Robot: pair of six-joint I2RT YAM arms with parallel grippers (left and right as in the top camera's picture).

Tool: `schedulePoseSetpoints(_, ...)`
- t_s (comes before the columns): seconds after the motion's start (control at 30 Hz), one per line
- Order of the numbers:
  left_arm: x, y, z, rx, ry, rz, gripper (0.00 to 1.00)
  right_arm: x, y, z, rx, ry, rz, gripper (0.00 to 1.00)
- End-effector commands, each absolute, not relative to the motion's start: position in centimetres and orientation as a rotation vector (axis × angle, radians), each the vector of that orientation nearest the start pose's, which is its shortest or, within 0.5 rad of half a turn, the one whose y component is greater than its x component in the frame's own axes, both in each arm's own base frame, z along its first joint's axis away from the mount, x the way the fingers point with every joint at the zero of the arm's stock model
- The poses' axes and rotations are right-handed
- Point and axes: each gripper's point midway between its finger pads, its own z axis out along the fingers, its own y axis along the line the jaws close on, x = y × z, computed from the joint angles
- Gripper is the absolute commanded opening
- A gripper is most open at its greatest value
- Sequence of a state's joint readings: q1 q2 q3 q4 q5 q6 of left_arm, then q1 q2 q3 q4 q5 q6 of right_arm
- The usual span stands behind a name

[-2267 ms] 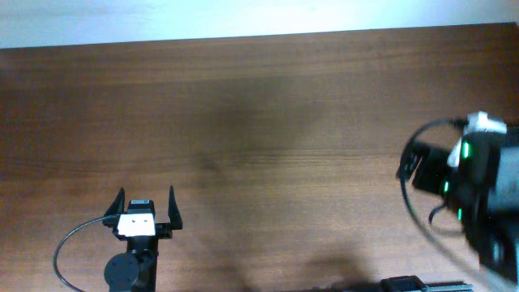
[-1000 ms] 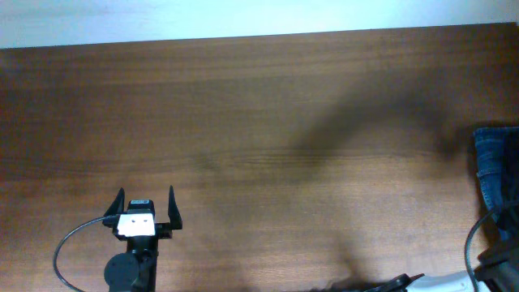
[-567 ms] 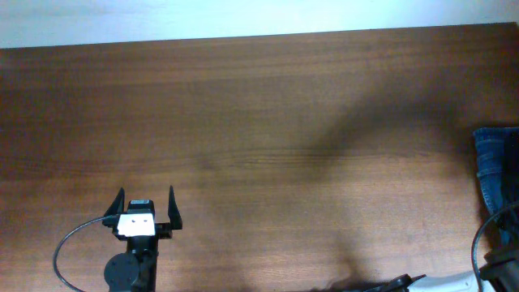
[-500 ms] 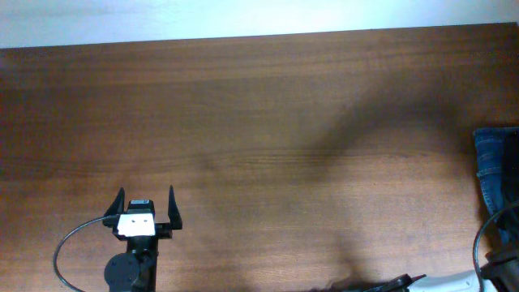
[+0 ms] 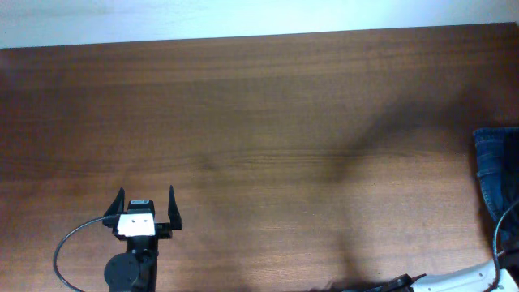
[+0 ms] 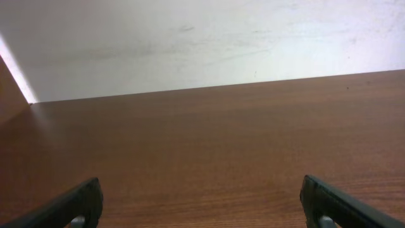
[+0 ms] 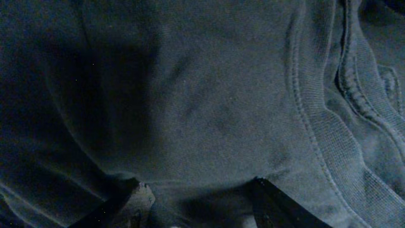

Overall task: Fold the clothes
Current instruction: 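Reach the right gripper to the clothes pile at the right edge, then grasp the dark green Nike shirt with the right gripper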

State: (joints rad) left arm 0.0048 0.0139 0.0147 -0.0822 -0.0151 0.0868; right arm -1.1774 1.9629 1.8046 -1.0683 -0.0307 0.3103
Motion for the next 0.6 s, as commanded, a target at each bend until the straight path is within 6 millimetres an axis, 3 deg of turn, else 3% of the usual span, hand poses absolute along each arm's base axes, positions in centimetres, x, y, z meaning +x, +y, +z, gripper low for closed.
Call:
schedulePoseSetpoints(0.0,24.59,0.47,15.61,0.063,1.651,0.097,0.99,18.94,-41.98,14.16,1.874,2.089,-0.124,0.57)
schedulePoseSetpoints(0.17,24.59,0.47,15.61,0.063,1.651,0.097,0.99,19.19,-41.75,14.15,1.869,2.09,-0.097,0.67)
schedulePoseSetpoints(0.23,24.59,0.47,15.61,0.063,1.651,0.097,0.99,19.17,-41.66,14.12,1.871,2.092,-0.094,0.93)
schedulePoseSetpoints(0.27,24.59,0.47,15.61,0.063,1.651,0.097,0.99,19.21,-41.64,14.12,1.87,2.092,-0.089,0.99)
schedulePoseSetpoints(0.43,24.59,0.47,15.61,0.063,1.651,0.097,1.0,19.49,-41.5,14.14,1.863,2.09,-0.066,0.99)
schedulePoseSetpoints(0.5,24.59,0.47,15.61,0.063,1.651,0.097,0.99,19.5,-41.5,14.15,1.862,2.09,-0.066,0.84)
schedulePoseSetpoints(0.57,24.59,0.47,15.61,0.063,1.651,0.097,0.99,19.5,-41.5,14.15,1.862,2.09,-0.066,0.55)
